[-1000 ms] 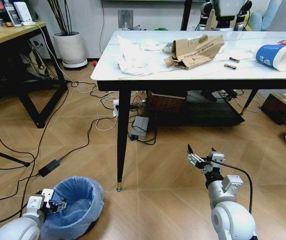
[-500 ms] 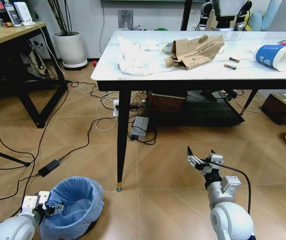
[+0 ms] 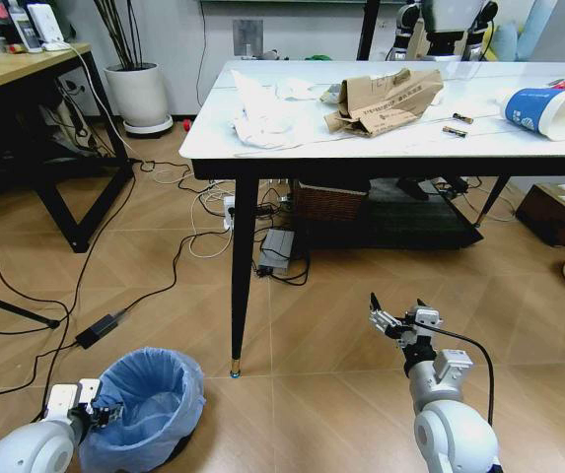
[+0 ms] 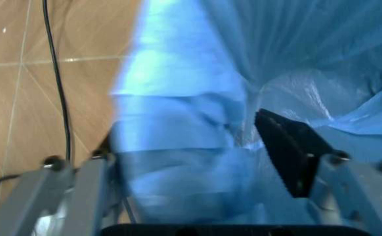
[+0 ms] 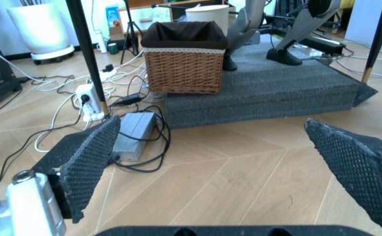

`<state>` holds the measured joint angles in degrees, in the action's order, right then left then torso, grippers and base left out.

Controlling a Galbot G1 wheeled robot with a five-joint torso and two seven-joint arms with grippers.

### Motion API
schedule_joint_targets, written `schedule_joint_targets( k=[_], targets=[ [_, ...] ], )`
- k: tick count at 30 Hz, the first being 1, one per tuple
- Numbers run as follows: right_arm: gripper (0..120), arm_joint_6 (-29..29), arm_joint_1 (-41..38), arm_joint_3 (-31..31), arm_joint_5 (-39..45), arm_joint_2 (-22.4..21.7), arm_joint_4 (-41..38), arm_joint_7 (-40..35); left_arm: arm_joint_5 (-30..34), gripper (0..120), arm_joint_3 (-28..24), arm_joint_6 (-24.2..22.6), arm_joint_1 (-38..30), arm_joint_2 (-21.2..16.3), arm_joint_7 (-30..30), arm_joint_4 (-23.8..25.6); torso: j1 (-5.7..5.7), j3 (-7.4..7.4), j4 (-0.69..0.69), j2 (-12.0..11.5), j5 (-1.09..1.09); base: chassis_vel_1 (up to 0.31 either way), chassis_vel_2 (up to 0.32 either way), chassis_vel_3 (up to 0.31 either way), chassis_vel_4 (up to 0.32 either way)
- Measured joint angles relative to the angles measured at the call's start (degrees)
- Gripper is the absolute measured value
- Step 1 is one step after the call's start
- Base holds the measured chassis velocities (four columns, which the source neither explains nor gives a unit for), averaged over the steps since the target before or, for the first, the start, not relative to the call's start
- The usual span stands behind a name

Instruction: Pick up the trash bin and place the trash from the table into it.

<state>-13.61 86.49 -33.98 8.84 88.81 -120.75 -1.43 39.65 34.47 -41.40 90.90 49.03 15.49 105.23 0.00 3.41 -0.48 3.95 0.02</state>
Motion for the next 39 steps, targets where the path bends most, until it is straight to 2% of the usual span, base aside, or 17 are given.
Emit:
schedule_joint_targets(
  k=[1,4,5,7,8,12,20,27,30,32,35,37,39],
  targets=[
    [100,0.0,0.0,0.0,0.0,0.0,0.0,0.0,0.0,60,0.0,0.0,0.0,0.0,0.0,0.0,0.0,0.0,0.0,0.0,0.0,0.0,0.0,0.0,0.0],
    [100,0.4,0.0,0.0,-0.8,0.0,0.5,0.0,0.1,45,-1.0,0.1,-1.1,0.9,1.6,-0.8,0.0,0.0,0.01,0.0,0.05,0.0,0.0,0.0,0.0],
    [100,0.4,0.0,0.0,-0.8,0.0,0.5,0.0,0.1,45,-1.0,0.1,-1.1,0.9,1.6,-0.8,0.0,0.0,0.01,0.0,0.05,0.0,0.0,0.0,0.0],
    [100,0.6,-0.1,0.3,-1.4,-0.1,0.7,-0.1,0.2,35,-2.1,0.3,-2.0,1.5,2.7,-0.9,0.0,-0.01,0.0,0.0,0.04,0.0,0.0,0.0,0.0],
    [100,0.6,-0.1,0.3,-1.4,-0.1,0.7,-0.1,0.2,35,-2.1,0.3,-2.0,1.5,2.7,-0.9,0.0,-0.01,0.0,0.0,0.04,0.0,0.0,0.0,0.0],
    [100,0.7,-0.1,0.6,-1.5,-0.3,0.7,-0.2,0.6,17,-3.0,0.3,-2.4,1.9,3.4,0.2,0.0,0.0,0.0,0.0,0.01,0.0,0.0,0.0,0.0],
    [100,0.7,-0.1,0.9,-1.8,-0.3,0.9,-0.3,3.6,1,-3.1,-0.4,-1.6,1.9,5.3,3.1,0.0,0.01,0.01,0.0,-0.06,0.0,0.0,0.0,0.0],
    [100,0.8,0.5,0.8,-2.4,-0.3,0.5,-0.6,7.7,0,-2.4,-0.8,-0.2,2.0,8.1,7.5,0.0,0.02,-0.01,0.0,-0.06,0.0,0.0,0.0,0.0],
    [100,0.8,1.5,0.5,-2.4,-1.0,-0.4,-0.7,9.8,0,-0.3,-0.9,2.0,2.3,8.9,11.1,0.0,0.02,0.01,0.0,-0.05,0.0,0.0,0.0,0.0],
    [100,0.8,1.6,0.4,-2.4,-1.1,-0.5,-0.7,10.0,0,0.0,-0.9,2.3,2.3,9.0,11.7,0.0,0.02,0.01,0.0,-0.05,0.0,0.0,0.0,0.0],
    [100,0.6,3.4,-0.5,-2.4,-1.8,-2.3,-0.9,12.2,0,1.9,-0.9,4.8,2.8,10.5,16.9,0.0,0.02,0.0,0.0,-0.02,0.0,0.0,0.0,0.0],
    [100,0.6,3.9,-0.7,-2.3,-2.0,-2.8,-0.9,12.9,0,1.9,-0.9,5.2,3.0,11.1,18.1,0.0,0.01,0.0,0.0,-0.02,0.0,0.0,0.0,0.0],
    [100,0.4,5.3,-1.4,-2.0,-2.5,-4.0,-1.1,16.0,0,2.0,-0.9,6.1,3.4,14.3,21.9,0.0,0.01,0.0,0.0,-0.03,0.0,0.0,0.0,0.0]
  ],
)
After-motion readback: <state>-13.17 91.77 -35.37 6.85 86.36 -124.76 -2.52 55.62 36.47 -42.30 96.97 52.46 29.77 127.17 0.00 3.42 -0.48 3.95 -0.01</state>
